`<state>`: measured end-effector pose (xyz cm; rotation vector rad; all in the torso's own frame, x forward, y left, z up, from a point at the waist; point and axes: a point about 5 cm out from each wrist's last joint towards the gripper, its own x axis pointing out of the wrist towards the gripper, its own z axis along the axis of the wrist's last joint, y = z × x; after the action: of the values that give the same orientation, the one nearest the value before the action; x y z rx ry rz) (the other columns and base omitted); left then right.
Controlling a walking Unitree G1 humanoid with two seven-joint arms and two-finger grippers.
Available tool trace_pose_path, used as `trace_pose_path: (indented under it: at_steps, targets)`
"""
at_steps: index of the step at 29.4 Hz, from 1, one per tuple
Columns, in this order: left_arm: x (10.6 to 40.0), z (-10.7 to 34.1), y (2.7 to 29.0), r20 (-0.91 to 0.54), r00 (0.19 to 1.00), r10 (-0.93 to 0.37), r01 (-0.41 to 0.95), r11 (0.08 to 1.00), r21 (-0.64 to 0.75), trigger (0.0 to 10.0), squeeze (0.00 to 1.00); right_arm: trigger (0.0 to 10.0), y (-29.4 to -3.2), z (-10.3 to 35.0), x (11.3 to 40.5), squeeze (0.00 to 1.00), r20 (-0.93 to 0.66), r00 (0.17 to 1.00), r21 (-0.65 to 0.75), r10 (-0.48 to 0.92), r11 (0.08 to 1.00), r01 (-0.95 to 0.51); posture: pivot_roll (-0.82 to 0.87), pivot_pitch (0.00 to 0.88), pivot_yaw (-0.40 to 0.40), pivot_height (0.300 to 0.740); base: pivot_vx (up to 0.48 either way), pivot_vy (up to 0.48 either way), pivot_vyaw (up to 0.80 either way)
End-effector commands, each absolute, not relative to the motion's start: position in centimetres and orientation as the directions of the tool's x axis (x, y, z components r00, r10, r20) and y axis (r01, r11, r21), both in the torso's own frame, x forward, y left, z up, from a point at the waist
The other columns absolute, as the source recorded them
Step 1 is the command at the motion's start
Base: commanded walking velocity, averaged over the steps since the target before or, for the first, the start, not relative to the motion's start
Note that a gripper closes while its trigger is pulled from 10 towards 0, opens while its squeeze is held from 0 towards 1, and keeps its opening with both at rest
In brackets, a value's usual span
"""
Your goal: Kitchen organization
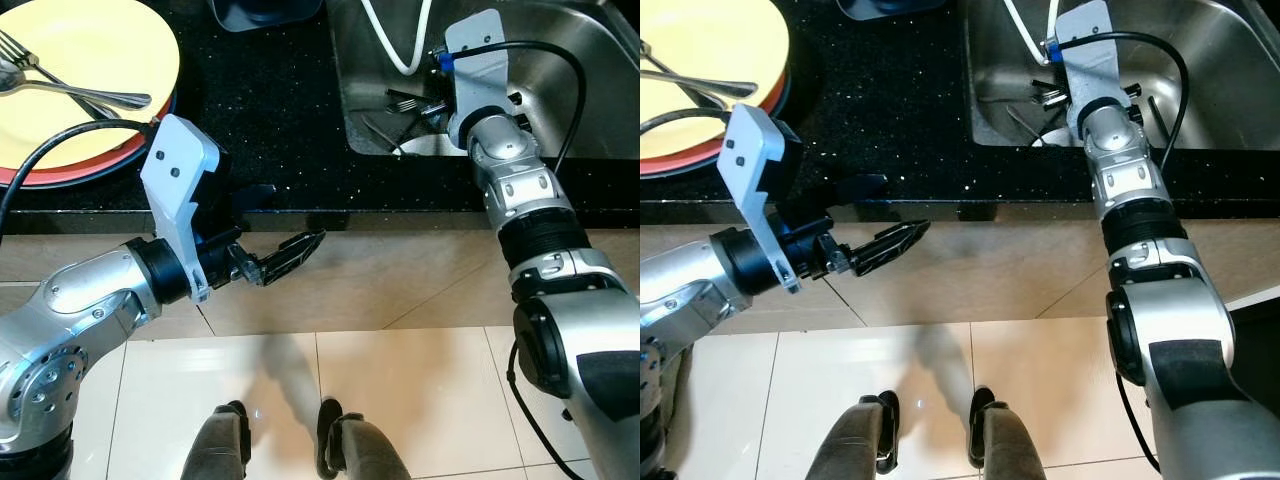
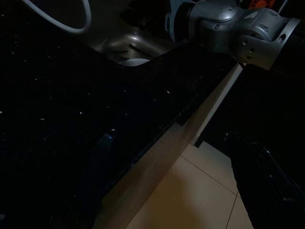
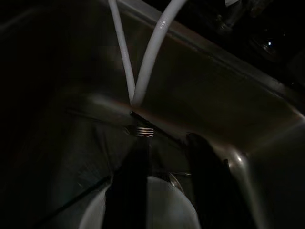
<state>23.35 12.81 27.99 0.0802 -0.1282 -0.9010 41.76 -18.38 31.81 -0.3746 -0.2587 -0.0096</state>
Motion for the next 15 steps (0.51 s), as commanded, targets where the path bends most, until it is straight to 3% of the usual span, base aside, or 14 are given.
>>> trace_pose_path:
  at_steps: [1,3,4,6,7,8,12,14,15]
  targets:
    - [23.0,27.9,12.7,0.045,0.601,-0.798,0.787,0.601,0.141,10.0,0.0,10.0,-18.8,32.3,41.5,0.67,0.301,0.953,-0.217,0.044,0.976,0.023,0.16,0.373,-0.06,0.74,0.0,0.0,0.0]
    - [23.0,27.9,12.7,0.045,0.602,-0.797,0.786,0.601,0.144,10.0,0.0,10.0,-18.9,32.5,41.4,0.67,0.319,0.946,-0.18,0.05,0.984,0.009,0.16,0.373,-0.06,0.74,0.0,0.0,0.0]
    - [23.1,27.9,12.7,0.046,0.604,-0.796,0.784,0.603,0.146,10.0,0.0,10.0,-18.8,32.9,41.2,0.39,0.353,0.933,-0.122,0.075,0.992,-0.033,0.16,0.361,-0.061,0.74,0.0,0.0,0.0]
    - [23.3,28.0,12.8,0.051,0.608,-0.792,0.779,0.608,0.151,10.0,0.0,10.0,-18.6,33.7,40.6,0.15,0.425,0.897,-0.013,0.118,0.992,-0.125,0.16,0.353,-0.059,0.74,0.0,0.0,0.0]
    - [23.3,28.0,12.8,0.051,0.608,-0.792,0.779,0.608,0.151,10.0,0.0,10.0,-18.6,33.7,40.6,0.15,0.425,0.897,-0.013,0.118,0.992,-0.125,0.16,0.353,-0.059,0.74,0.0,0.0,0.0]
    - [23.4,28.1,12.8,0.053,0.61,-0.791,0.778,0.61,0.152,10.0,0.0,10.0,-18.6,33.9,40.3,0.0,0.456,0.879,0.031,0.137,0.985,-0.169,0.16,0.34,-0.059,0.74,0.0,0.0,0.0]
    - [23.7,28.4,12.9,0.068,0.613,-0.787,0.771,0.615,0.162,10.0,0.0,10.0,-18.5,34.3,39.1,0.0,0.55,0.814,0.138,0.187,0.941,-0.31,0.15,0.314,-0.059,0.74,0.0,0.0,0.0]
    - [24.2,28.9,13.2,0.091,0.626,-0.774,0.753,0.631,0.188,10.0,0.0,10.0,-18.4,34.1,36.8,0.0,0.662,0.701,0.215,0.267,0.828,-0.518,0.15,0.286,-0.06,0.74,0.0,0.0,0.0]
    - [24.2,28.9,13.2,0.091,0.626,-0.774,0.753,0.631,0.188,10.0,0.0,10.0,-18.4,34.1,36.8,0.0,0.662,0.701,0.215,0.267,0.828,-0.518,0.15,0.286,-0.06,0.74,0.0,0.0,0.0]
